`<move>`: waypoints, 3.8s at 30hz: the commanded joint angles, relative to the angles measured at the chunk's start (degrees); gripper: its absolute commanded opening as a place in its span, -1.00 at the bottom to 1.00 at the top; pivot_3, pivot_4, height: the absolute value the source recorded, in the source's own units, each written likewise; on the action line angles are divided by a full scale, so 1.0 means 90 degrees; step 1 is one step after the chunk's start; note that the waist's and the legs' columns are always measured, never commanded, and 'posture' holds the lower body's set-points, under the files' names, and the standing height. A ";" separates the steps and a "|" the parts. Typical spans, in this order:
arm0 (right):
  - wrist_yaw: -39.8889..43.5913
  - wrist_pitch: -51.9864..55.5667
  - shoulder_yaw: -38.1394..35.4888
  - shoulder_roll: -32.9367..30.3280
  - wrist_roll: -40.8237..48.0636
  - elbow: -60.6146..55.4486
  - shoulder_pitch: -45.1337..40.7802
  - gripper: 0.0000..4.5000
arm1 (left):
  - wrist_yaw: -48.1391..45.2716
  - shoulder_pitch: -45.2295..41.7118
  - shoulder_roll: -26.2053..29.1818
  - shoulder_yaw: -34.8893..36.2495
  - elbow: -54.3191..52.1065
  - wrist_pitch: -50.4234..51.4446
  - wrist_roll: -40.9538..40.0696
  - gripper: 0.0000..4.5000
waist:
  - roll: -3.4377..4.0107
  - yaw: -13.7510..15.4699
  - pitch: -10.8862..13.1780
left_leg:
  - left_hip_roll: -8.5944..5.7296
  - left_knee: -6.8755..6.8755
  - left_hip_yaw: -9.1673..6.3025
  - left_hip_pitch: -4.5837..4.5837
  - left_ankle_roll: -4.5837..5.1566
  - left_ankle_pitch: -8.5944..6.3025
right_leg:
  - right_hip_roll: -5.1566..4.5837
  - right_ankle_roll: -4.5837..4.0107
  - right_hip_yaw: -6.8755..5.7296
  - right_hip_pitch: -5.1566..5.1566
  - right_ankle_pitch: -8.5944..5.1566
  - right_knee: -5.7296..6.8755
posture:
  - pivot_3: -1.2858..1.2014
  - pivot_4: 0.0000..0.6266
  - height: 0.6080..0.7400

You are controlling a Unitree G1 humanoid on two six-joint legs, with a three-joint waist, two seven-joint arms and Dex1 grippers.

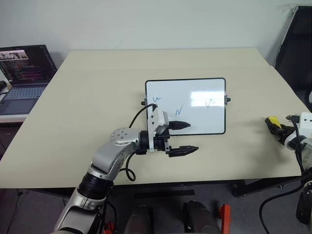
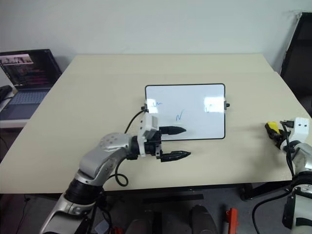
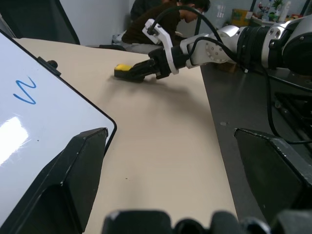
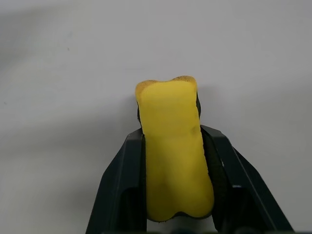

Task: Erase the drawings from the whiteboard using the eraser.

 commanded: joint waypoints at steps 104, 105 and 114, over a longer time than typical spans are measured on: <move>0.1681 -0.1734 0.3181 0.2916 -0.1100 -0.2460 -0.2458 -0.50 | 0.1036 0.1146 0.1225 0.2484 0.0125 -0.0985 0.0067 1.00 | -0.0013 0.0005 0.0013 | 0.0011 -0.0005 -0.0034 0.0008 0.0001 0.0010 | 0.0005 -0.0044 -0.0033 -0.0028 -0.0020 0.0079 | 0.03 -0.52 1.00; 0.1824 -0.1389 0.3054 0.2689 -0.0909 -0.2915 -0.2368 -0.50 | 0.1013 0.1093 0.1249 0.2506 0.0081 -0.0926 0.0004 1.00 | -0.0012 0.0009 0.0014 | 0.0010 -0.0004 -0.0038 -0.0019 0.0001 0.0010 | 0.0005 -0.0058 -0.0035 -0.0053 -0.0010 0.0083 | 0.03 -0.52 1.00; 0.2589 -0.0070 0.2264 -0.0072 -0.0784 -0.4421 -0.0999 -0.50 | 0.0658 0.0963 0.1779 0.2648 -0.0136 -0.0587 -0.0238 1.00 | -0.0016 0.0154 0.0013 | 0.0011 -0.0028 -0.0040 -0.0023 -0.0004 -0.0001 | 0.0001 -0.0046 -0.0053 -0.0034 -0.0029 0.0011 | 0.03 -0.52 1.00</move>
